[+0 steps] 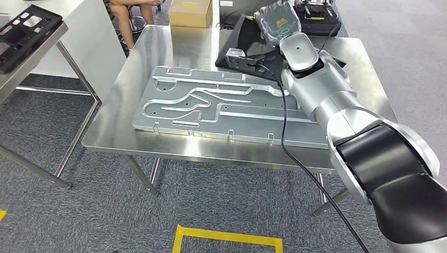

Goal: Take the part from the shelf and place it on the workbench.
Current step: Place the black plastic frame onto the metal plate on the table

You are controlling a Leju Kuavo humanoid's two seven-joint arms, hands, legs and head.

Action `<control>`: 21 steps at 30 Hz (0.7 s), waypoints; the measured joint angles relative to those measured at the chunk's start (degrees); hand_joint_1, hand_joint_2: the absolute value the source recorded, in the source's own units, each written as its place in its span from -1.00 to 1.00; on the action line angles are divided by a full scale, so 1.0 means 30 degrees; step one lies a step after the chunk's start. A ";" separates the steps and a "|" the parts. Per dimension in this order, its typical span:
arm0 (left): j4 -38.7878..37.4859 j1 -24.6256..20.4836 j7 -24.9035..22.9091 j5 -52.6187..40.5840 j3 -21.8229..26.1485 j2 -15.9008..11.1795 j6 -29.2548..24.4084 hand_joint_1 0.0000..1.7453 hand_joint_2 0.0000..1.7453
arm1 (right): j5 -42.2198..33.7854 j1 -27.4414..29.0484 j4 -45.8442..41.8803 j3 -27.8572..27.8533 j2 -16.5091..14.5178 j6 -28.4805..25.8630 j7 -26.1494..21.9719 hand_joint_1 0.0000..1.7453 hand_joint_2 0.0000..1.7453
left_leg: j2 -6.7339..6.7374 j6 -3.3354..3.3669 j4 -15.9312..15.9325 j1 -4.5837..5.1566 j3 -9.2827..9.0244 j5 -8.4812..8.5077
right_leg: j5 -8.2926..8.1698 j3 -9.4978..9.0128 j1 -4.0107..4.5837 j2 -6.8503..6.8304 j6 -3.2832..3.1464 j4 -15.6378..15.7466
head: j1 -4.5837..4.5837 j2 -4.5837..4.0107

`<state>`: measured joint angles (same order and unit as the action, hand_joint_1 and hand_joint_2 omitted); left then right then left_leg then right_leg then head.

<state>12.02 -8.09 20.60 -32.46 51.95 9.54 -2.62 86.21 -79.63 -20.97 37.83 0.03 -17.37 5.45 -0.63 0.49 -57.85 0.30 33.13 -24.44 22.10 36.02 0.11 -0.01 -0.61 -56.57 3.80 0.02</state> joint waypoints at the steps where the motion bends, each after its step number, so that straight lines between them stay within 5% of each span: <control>1: 0.0000 -0.0004 -0.0004 -0.0044 -0.0035 -0.0004 0.0031 -1.00 1.00 | 0.0067 0.0199 0.0058 -0.0051 0.0016 0.0000 0.0047 1.00 1.00 | 0.0017 -0.0098 -0.0334 0.0008 0.0097 -0.0176 | 0.0006 -0.0135 -0.0069 -0.0017 -0.0069 0.0066 | 0.0002 0.0000; 5: 0.0000 0.0040 -0.0004 -0.0184 -0.0164 -0.0044 -0.0150 -1.00 1.00 | 0.0268 0.0811 0.0266 -0.0259 0.0091 0.0051 0.0188 -1.00 -1.00 | 0.0071 -0.0480 -0.4472 -0.0221 0.2240 -0.2218 | 0.0076 -0.0302 -0.0163 -0.0027 -0.0231 0.0118 | 0.0004 0.0000; 7: 0.0000 0.0085 -0.0034 -0.0201 -0.0222 -0.0071 -0.0302 -1.00 1.00 | 0.0290 0.1191 0.0380 -0.0313 0.0147 0.0109 0.0177 -1.00 -1.00 | 0.0083 -0.0650 -0.5209 -0.0365 0.2829 -0.2177 | 0.0147 -0.0323 -0.0197 0.0006 -0.0176 0.0051 | 0.0004 0.0000; 8: 0.0000 0.0095 -0.0067 -0.0202 -0.0242 -0.0093 -0.0373 -1.00 1.00 | 0.0293 0.1342 0.0439 -0.0341 0.0184 0.0140 0.0166 -1.00 -1.00 | 0.0093 -0.0714 -0.4453 -0.0429 0.2590 -0.1610 | 0.0203 -0.0335 -0.0236 0.0018 -0.0106 -0.0015 | 0.0006 0.0000; 10: 0.0000 0.0101 -0.0186 -0.0201 -0.0264 -0.0142 -0.0497 -1.00 0.00 | 0.0295 0.1518 0.0526 -0.0403 0.0275 0.0160 0.0146 -1.00 -1.00 | 0.0108 -0.0780 -0.1772 -0.0506 0.1508 -0.0278 | 0.0358 -0.0337 -0.0313 0.0021 0.0085 -0.0231 | 0.0004 -0.0002; 12: 0.0000 0.0116 -0.0290 -0.0171 -0.0272 -0.0168 -0.0579 -1.00 -1.00 | 0.0295 0.1604 0.0596 -0.0448 0.0366 0.0188 0.0140 -1.00 -1.00 | 0.0108 -0.0577 -0.0234 -0.0456 0.0866 0.0102 | 0.0478 -0.0258 -0.0315 0.0034 0.0301 -0.0395 | 0.0004 -0.0002; 15: 0.0000 0.0163 -0.0344 -0.0060 -0.0268 -0.0184 -0.0599 -1.00 -1.00 | 0.0295 0.1791 0.0659 -0.0483 0.0483 0.0264 0.0133 -1.00 -1.00 | 0.0090 -0.0086 -0.0141 -0.0393 0.0747 0.0276 | 0.0585 -0.0236 -0.0309 0.0069 0.0668 -0.0467 | 0.0002 0.0000; 17: 0.0000 0.0133 -0.0355 0.0014 -0.0268 -0.0188 -0.0576 -1.00 -1.00 | 0.0290 0.1823 0.0670 -0.0579 0.0570 0.0314 0.0088 -1.00 -1.00 | 0.0100 0.0150 -0.0054 -0.0418 0.0683 0.0367 | 0.1139 0.0063 -0.0368 0.0060 0.0850 -0.1229 | 0.0002 0.0000; 21: 0.0000 0.0096 -0.0395 0.0067 -0.0268 -0.0191 -0.0548 -1.00 -1.00 | 0.0219 0.1951 0.0741 -0.0772 0.0730 0.0574 -0.0166 -1.00 -1.00 | 0.0078 0.0353 -0.0043 -0.0348 0.0658 0.0328 | 0.3089 0.2324 -0.0389 0.0044 0.0983 -0.5790 | 0.0000 0.0000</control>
<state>12.02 -7.81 19.41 -32.26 51.15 8.96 -4.26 86.87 -73.77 -18.74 35.51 2.22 -15.64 4.95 -0.40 1.55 -57.98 -0.74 35.11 -23.45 31.36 42.99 -1.06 0.12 2.34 -73.93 3.80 0.02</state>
